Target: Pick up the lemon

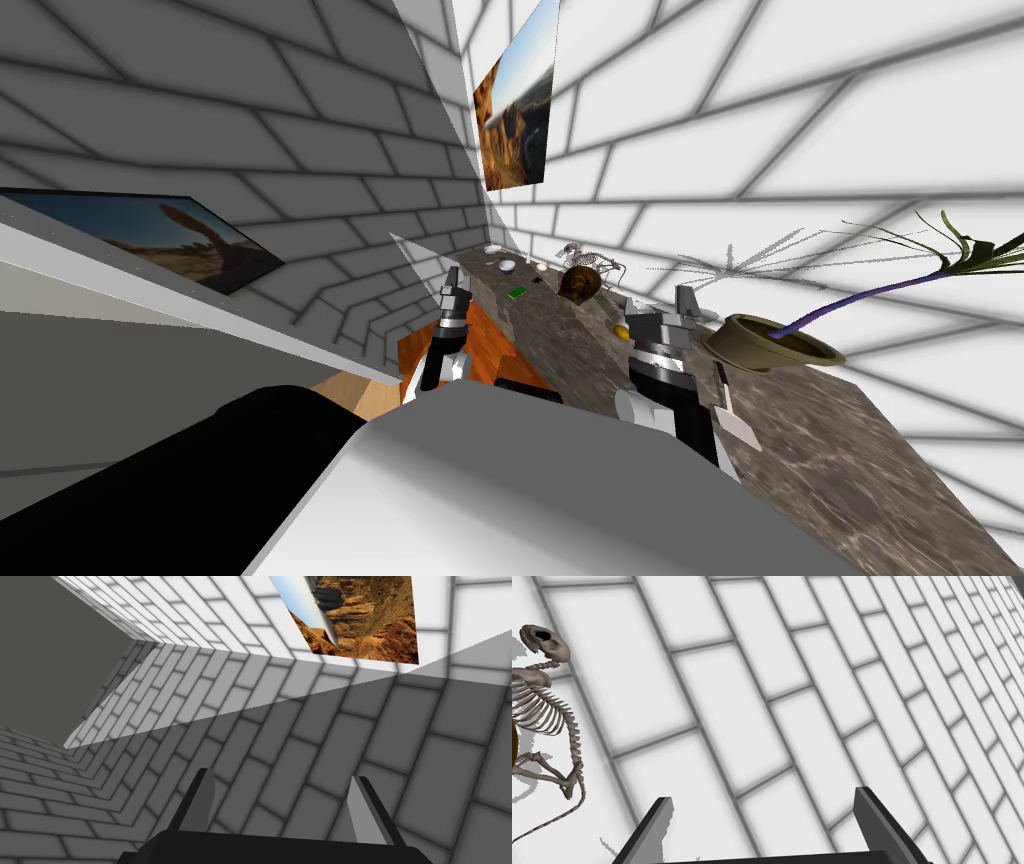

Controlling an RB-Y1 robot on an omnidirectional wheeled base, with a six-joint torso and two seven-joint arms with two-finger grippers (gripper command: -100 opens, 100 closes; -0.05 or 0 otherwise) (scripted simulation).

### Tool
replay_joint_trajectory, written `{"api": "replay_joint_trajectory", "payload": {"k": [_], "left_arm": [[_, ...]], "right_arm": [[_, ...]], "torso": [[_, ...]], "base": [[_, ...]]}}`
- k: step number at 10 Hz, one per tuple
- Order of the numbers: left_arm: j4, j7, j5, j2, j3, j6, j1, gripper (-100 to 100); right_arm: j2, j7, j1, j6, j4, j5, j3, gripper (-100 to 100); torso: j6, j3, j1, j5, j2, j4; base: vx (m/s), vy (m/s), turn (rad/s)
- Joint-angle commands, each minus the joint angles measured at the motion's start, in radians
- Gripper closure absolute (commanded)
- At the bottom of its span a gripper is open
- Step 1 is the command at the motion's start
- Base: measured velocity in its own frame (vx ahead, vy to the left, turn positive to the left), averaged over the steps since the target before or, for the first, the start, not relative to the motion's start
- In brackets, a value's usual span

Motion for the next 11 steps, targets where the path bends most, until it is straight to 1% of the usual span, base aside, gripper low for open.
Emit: {"api": "replay_joint_trajectory", "payload": {"k": [1,3,5,7,10,11], "left_arm": [[0.0,0.0,0.0,0.0,0.0,0.0,0.0,0],[0.0,0.0,0.0,0.0,0.0,0.0,0.0,0],[0.0,0.0,0.0,0.0,0.0,0.0,0.0,0],[0.0,0.0,0.0,0.0,0.0,0.0,0.0,0],[0.0,0.0,0.0,0.0,0.0,0.0,0.0,0],[0.0,0.0,0.0,0.0,0.0,0.0,0.0,0]], "right_arm": [[-0.041,0.012,-0.006,0.015,0.021,0.013,-0.003,-100],[-0.087,0.029,-0.014,0.036,0.052,0.03,-0.007,-100],[-0.14,0.054,-0.027,0.064,0.094,0.052,-0.012,-100],[-0.199,0.086,-0.043,0.095,0.149,0.078,-0.017,-100],[-0.294,0.145,-0.076,0.145,0.245,0.119,-0.025,-100],[-0.295,0.145,-0.076,0.145,0.251,0.119,-0.025,-100]], "torso": [[0.0,0.0,0.0,0.0,0.0,0.0],[0.0,0.002,-0.002,0.0,0.004,0.001],[0.0,0.004,-0.002,0.0,0.007,0.002],[0.0,0.005,-0.001,0.0,0.008,0.002],[0.0,0.005,-0.002,-0.001,0.009,0.002],[0.0,0.005,-0.003,-0.001,0.009,0.002]], "base": [[-0.037,-0.002,0.075],[-0.088,-0.022,0.085],[-0.119,-0.015,0.088],[-0.121,-0.014,0.119],[-0.144,-0.022,0.141],[-0.112,-0.01,0.043]]}}
